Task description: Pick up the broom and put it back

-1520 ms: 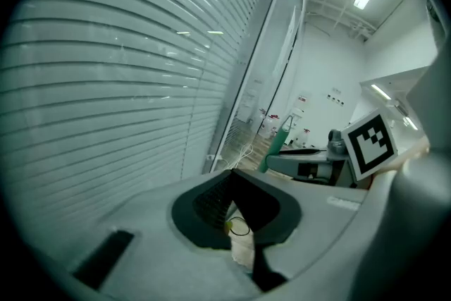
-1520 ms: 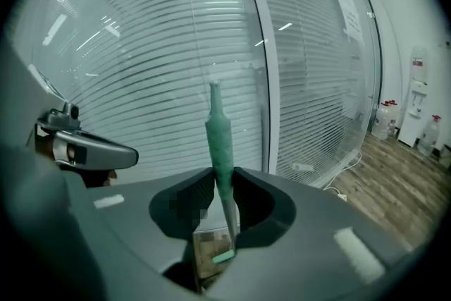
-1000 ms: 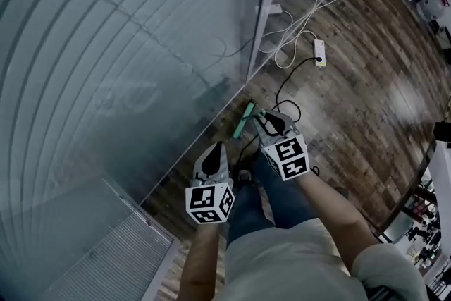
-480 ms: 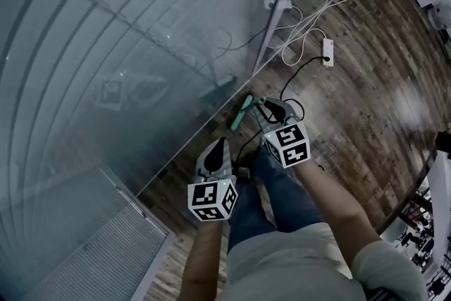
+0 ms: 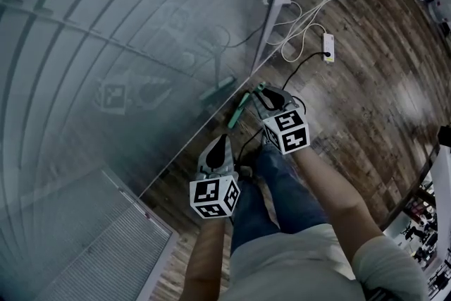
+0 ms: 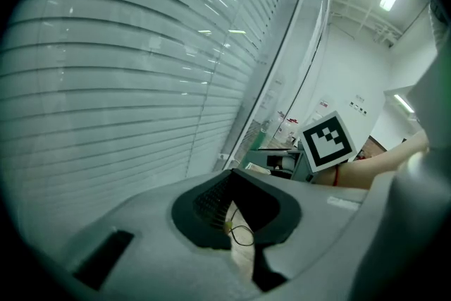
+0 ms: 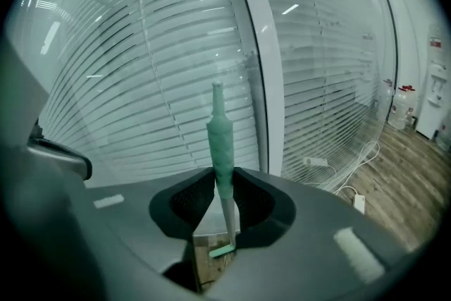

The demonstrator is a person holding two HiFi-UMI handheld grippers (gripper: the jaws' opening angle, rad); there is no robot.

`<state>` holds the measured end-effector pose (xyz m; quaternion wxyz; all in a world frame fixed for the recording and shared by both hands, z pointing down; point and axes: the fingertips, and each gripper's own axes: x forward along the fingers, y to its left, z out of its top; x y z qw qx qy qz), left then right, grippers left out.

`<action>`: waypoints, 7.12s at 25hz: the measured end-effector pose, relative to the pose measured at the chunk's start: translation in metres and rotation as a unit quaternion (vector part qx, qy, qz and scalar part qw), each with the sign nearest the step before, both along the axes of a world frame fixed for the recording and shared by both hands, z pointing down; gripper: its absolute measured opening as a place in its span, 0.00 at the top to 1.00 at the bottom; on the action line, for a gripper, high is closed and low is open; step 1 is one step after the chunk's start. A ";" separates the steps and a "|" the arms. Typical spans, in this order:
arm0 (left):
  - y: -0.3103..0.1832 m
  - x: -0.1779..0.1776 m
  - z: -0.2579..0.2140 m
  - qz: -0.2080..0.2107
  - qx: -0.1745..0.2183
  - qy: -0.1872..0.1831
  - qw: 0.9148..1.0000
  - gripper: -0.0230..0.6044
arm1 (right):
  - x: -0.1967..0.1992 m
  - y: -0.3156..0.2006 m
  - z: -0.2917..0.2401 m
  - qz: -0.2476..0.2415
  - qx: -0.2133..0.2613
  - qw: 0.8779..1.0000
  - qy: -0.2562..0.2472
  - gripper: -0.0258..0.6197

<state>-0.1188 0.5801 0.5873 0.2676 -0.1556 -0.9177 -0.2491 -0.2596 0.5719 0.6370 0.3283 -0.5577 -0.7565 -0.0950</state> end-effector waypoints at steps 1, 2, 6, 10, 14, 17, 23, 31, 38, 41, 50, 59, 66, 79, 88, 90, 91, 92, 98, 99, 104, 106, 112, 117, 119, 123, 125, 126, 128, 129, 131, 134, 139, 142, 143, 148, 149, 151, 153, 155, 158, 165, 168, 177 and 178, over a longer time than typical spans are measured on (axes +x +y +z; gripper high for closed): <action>0.000 0.000 0.001 0.001 0.000 0.000 1.000 0.95 | -0.002 0.002 0.000 0.002 -0.002 1.000 0.001 0.82; 0.000 -0.001 0.002 0.002 0.000 0.001 1.000 0.95 | -0.004 0.004 0.002 0.004 -0.003 1.000 0.003 0.82; 0.001 -0.003 0.005 0.002 0.001 0.004 1.000 0.95 | -0.016 0.010 0.011 0.006 0.001 1.000 0.002 0.82; 0.001 -0.006 0.008 -0.001 0.002 0.008 1.000 0.95 | -0.027 0.019 0.015 0.007 -0.003 1.000 0.002 0.82; 0.002 -0.005 0.012 -0.005 0.003 0.013 1.000 0.95 | -0.035 0.029 0.021 0.012 -0.004 1.000 0.007 0.82; 0.002 -0.006 0.014 -0.007 0.004 0.016 1.000 0.95 | -0.042 0.035 0.025 0.013 -0.004 1.000 0.011 0.82; 0.003 -0.009 0.019 -0.008 0.007 0.020 1.000 0.95 | -0.055 0.046 0.032 0.014 0.001 1.000 0.015 0.82; 0.007 -0.012 0.021 -0.008 0.011 0.019 1.000 0.95 | -0.062 0.047 0.043 0.032 0.004 0.999 0.029 0.81; 0.013 -0.010 0.022 -0.007 0.011 0.021 1.000 0.95 | -0.069 0.050 0.048 0.048 0.010 0.998 0.035 0.81; 0.013 -0.008 0.022 -0.006 0.012 0.023 1.000 0.95 | -0.069 0.050 0.047 0.050 0.010 0.998 0.033 0.81; 0.006 -0.005 0.020 -0.002 0.013 0.021 1.000 0.95 | -0.062 0.045 0.050 0.049 0.011 0.998 0.035 0.79; 0.004 -0.005 0.021 -0.001 0.010 0.022 1.000 0.95 | -0.063 0.038 0.048 0.054 0.009 0.998 0.036 0.77; -0.001 -0.005 0.014 0.007 0.007 0.020 1.000 0.95 | -0.061 0.030 0.028 0.071 -0.016 0.997 0.037 0.77; -0.020 0.004 -0.005 0.029 0.003 0.007 1.000 0.95 | -0.039 -0.002 -0.018 0.095 -0.052 0.994 0.028 0.78; -0.031 0.008 -0.028 0.057 0.002 -0.004 0.998 0.95 | -0.013 -0.027 -0.058 0.109 -0.059 0.992 0.018 0.78; -0.032 0.009 -0.033 0.064 0.001 -0.007 0.998 0.95 | -0.007 -0.032 -0.066 0.112 -0.061 0.992 0.015 0.78; -0.033 0.009 -0.037 0.068 0.001 -0.008 0.998 0.95 | -0.003 -0.035 -0.072 0.114 -0.062 0.991 0.015 0.78; -0.035 0.010 -0.040 0.073 0.001 -0.010 0.997 0.95 | 0.000 -0.038 -0.077 0.115 -0.064 0.991 0.014 0.78; -0.050 0.016 -0.054 0.102 -0.002 -0.012 0.995 0.95 | 0.018 -0.056 -0.105 0.124 -0.076 0.989 0.008 0.78; -0.052 0.017 -0.057 0.108 -0.002 -0.013 0.994 0.95 | 0.022 -0.059 -0.110 0.125 -0.079 0.989 0.007 0.78; -0.064 0.023 -0.068 0.130 -0.002 -0.016 0.991 0.95 | 0.041 -0.078 -0.132 0.139 -0.090 0.986 0.008 0.79; -0.068 0.026 -0.072 0.135 -0.001 -0.018 0.991 0.95 | 0.050 -0.086 -0.137 0.145 -0.090 0.985 0.008 0.80; -0.079 0.043 -0.084 0.146 0.002 -0.023 0.989 0.95 | 0.079 -0.108 -0.159 0.153 -0.107 0.982 0.008 0.80; -0.087 0.047 -0.099 0.160 0.002 -0.030 0.987 0.95 | 0.101 -0.120 -0.176 0.132 -0.103 0.986 -0.011 0.81; -0.090 0.050 -0.104 0.167 0.001 -0.032 0.985 0.95 | 0.110 -0.125 -0.183 0.129 -0.101 0.986 -0.018 0.81; -0.099 0.059 -0.110 0.182 -0.005 -0.037 0.983 0.95 | 0.127 -0.134 -0.193 0.138 -0.109 0.984 -0.020 0.84; -0.105 0.065 -0.117 0.187 -0.006 -0.040 0.982 0.95 | 0.137 -0.140 -0.204 0.140 -0.119 0.983 -0.020 0.84; -0.107 0.068 -0.120 0.190 -0.007 -0.042 0.981 0.95 | 0.141 -0.143 -0.209 0.140 -0.123 0.982 -0.022 0.84; -0.112 0.073 -0.125 0.197 -0.009 -0.045 0.979 0.95 | 0.150 -0.146 -0.217 0.140 -0.129 0.981 -0.024 0.85; -0.113 0.076 -0.126 0.201 -0.010 -0.047 0.978 0.95 | 0.154 -0.148 -0.220 0.140 -0.132 0.981 -0.026 0.85; -0.117 0.080 -0.127 0.207 -0.012 -0.050 0.977 0.95 | 0.162 -0.152 -0.224 0.142 -0.136 0.980 -0.030 0.86; -0.121 0.087 -0.133 0.214 -0.011 -0.053 0.975 0.95 | 0.174 -0.158 -0.234 0.144 -0.142 0.979 -0.032 0.86; -0.127 0.098 -0.141 0.225 -0.014 -0.053 0.973 0.95 | 0.189 -0.166 -0.243 0.148 -0.144 0.978 -0.034 0.87; -0.128 0.105 -0.142 0.229 -0.015 -0.055 0.972 0.95 | 0.201 -0.171 -0.241 0.156 -0.145 0.977 -0.027 0.91; -0.128 0.107 -0.144 0.230 -0.017 -0.056 0.971 0.95 | 0.205 -0.172 -0.240 0.157 -0.143 0.977 -0.027 0.92; -0.129 0.115 -0.151 0.231 -0.020 -0.062 0.971 0.95 | 0.220 -0.175 -0.238 0.155 -0.140 0.978 -0.021 0.95; -0.129 0.116 -0.152 0.231 -0.020 -0.063 0.971 0.95 | 0.222 -0.175 -0.238 0.154 -0.142 0.978 -0.021 0.95; -0.129 0.118 -0.152 0.232 -0.021 -0.066 0.970 0.95 | 0.226 -0.174 -0.239 0.151 -0.147 0.977 -0.025 0.95; -0.129 0.120 -0.153 0.233 -0.022 -0.068 0.970 0.95 | 0.227 -0.173 -0.240 0.149 -0.149 0.977 -0.029 0.95; -0.130 0.121 -0.154 0.233 -0.023 -0.070 0.970 0.95 | 0.230 -0.174 -0.241 0.145 -0.147 0.978 -0.032 0.95; -0.130 0.121 -0.154 0.231 -0.023 -0.071 0.970 0.95 | 0.233 -0.173 -0.238 0.136 -0.139 0.980 -0.035 0.95; -0.131 0.120 -0.154 0.233 -0.023 -0.071 0.970 0.95 | 0.233 -0.173 -0.238 0.134 -0.134 0.981 -0.035 0.95; -0.131 0.119 -0.152 0.234 -0.022 -0.070 0.969 0.95 | 0.231 -0.174 -0.235 0.136 -0.132 0.981 -0.033 0.95; -0.132 0.117 -0.154 0.235 -0.022 -0.070 0.969 0.95 | 0.232 -0.172 -0.235 0.129 -0.126 0.983 -0.034 0.95; -0.131 0.117 -0.154 0.235 -0.022 -0.070 0.969 0.95 | 0.231 -0.171 -0.235 0.129 -0.126 0.983 -0.033 0.95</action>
